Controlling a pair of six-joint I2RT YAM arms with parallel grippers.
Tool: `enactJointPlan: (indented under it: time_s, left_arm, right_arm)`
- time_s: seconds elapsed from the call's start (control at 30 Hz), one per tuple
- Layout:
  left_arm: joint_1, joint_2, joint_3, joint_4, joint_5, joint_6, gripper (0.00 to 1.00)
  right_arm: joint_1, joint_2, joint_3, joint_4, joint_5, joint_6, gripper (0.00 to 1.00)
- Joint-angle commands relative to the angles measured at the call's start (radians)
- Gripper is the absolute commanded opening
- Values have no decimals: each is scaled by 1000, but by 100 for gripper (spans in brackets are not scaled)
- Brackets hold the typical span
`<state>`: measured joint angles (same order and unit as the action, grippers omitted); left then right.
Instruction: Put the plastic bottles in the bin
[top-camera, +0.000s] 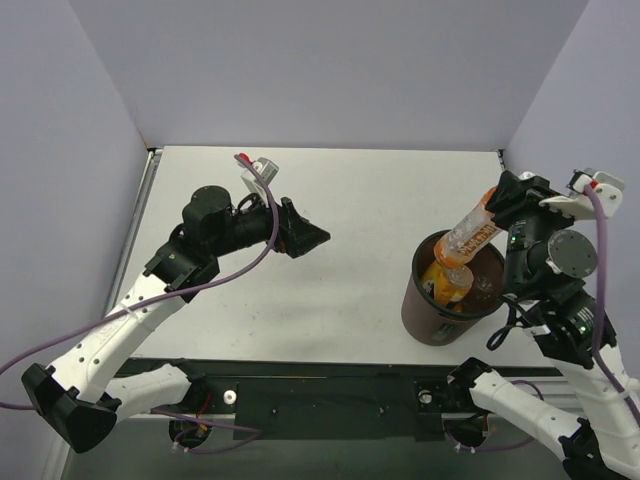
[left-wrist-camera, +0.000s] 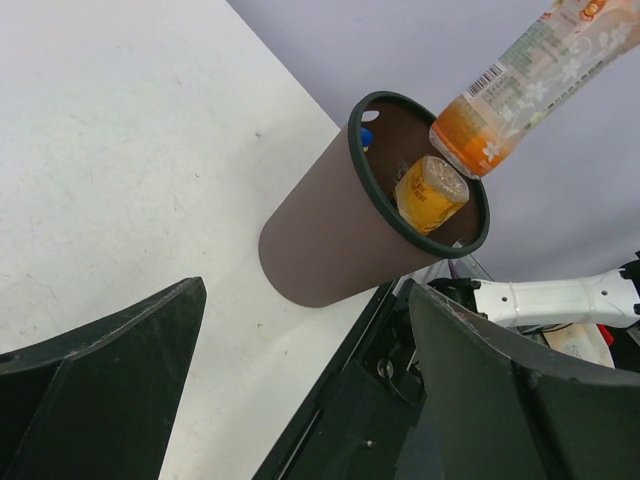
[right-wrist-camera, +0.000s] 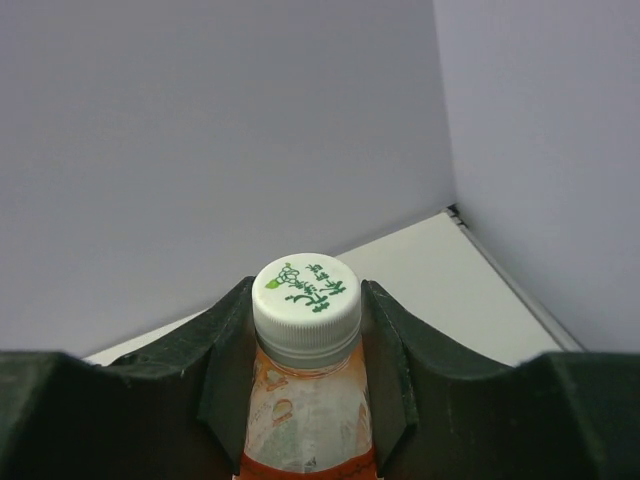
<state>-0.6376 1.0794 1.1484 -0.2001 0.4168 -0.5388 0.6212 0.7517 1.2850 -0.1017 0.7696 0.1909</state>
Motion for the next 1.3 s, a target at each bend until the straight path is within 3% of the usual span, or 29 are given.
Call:
enactJointPlan:
  time_s: [0.0, 0.37, 0.83, 1.27]
  left_arm:
    - [7, 10, -13, 51, 16, -9, 95]
    - [6, -3, -22, 42, 24, -4, 95]
    - [7, -1, -35, 56, 37, -10, 95]
    - [9, 8, -59, 96, 63, -32, 95]
  right_arm:
    - [-6, 60, -67, 160, 162, -150, 0]
    - [-8, 100, -36, 177, 96, -116, 0]
    - [-9, 11, -108, 232, 267, -338, 0]
    - [-20, -40, -239, 220, 326, -424, 0]
